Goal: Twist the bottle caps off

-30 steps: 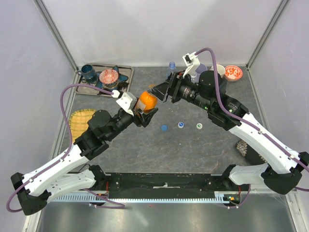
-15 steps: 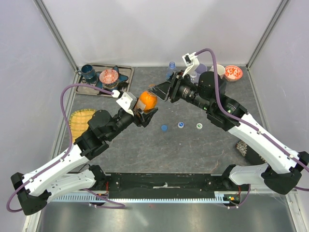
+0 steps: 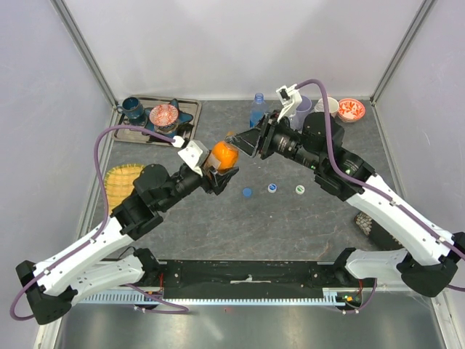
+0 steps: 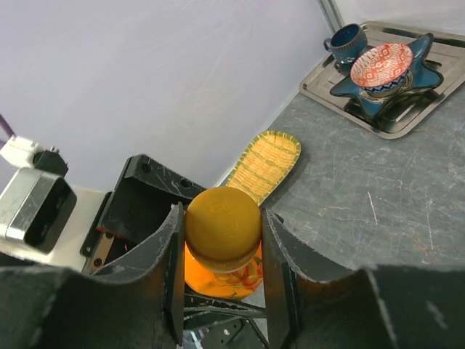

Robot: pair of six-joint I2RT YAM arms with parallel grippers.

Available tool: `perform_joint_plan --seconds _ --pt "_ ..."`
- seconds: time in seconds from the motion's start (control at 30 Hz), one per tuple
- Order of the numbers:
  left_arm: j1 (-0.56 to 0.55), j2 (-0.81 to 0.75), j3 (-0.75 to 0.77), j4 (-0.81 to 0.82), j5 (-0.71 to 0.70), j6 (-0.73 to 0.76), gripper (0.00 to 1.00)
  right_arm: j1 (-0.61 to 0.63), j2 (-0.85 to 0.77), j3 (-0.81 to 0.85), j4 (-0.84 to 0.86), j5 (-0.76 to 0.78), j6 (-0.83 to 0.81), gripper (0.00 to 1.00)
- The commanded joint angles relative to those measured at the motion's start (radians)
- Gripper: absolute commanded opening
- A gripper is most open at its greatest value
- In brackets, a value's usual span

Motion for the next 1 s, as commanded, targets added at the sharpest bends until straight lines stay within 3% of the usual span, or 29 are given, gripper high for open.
perform_joint_plan --seconds 0.0,0.03,0.1,0.13,0.23,0.53,0.77,0.97 --pt "0.024 -0.016 0.084 0.025 0.322 -0.042 0.37 0.000 -0.024 0.003 0.004 -0.239 -0.174 0.00" --pt "0.038 -0.008 0.096 0.025 0.506 -0.086 0.37 0.000 -0.030 0.000 0.009 -0.347 -0.191 0.00" --pt "0.084 0.010 0.133 0.048 0.693 -0.149 0.37 -0.002 -0.055 -0.023 0.053 -0.461 -0.247 0.00" --pt "0.098 0.038 0.142 0.066 0.852 -0.224 0.38 0.000 -0.070 -0.042 0.135 -0.512 -0.247 0.00" --pt "0.132 0.079 0.162 0.181 1.058 -0.370 0.39 0.000 -0.168 -0.183 0.327 -0.633 -0.203 0.00" --pt "0.155 0.185 0.167 0.579 1.296 -0.727 0.39 0.000 -0.148 -0.126 0.314 -0.893 -0.215 0.00" --pt "0.155 0.309 0.136 0.934 1.356 -1.014 0.39 0.000 -0.128 -0.143 0.260 -1.014 -0.291 0.00" --pt "0.155 0.369 0.116 1.002 1.387 -1.073 0.39 0.000 -0.119 -0.180 0.254 -1.043 -0.328 0.00"
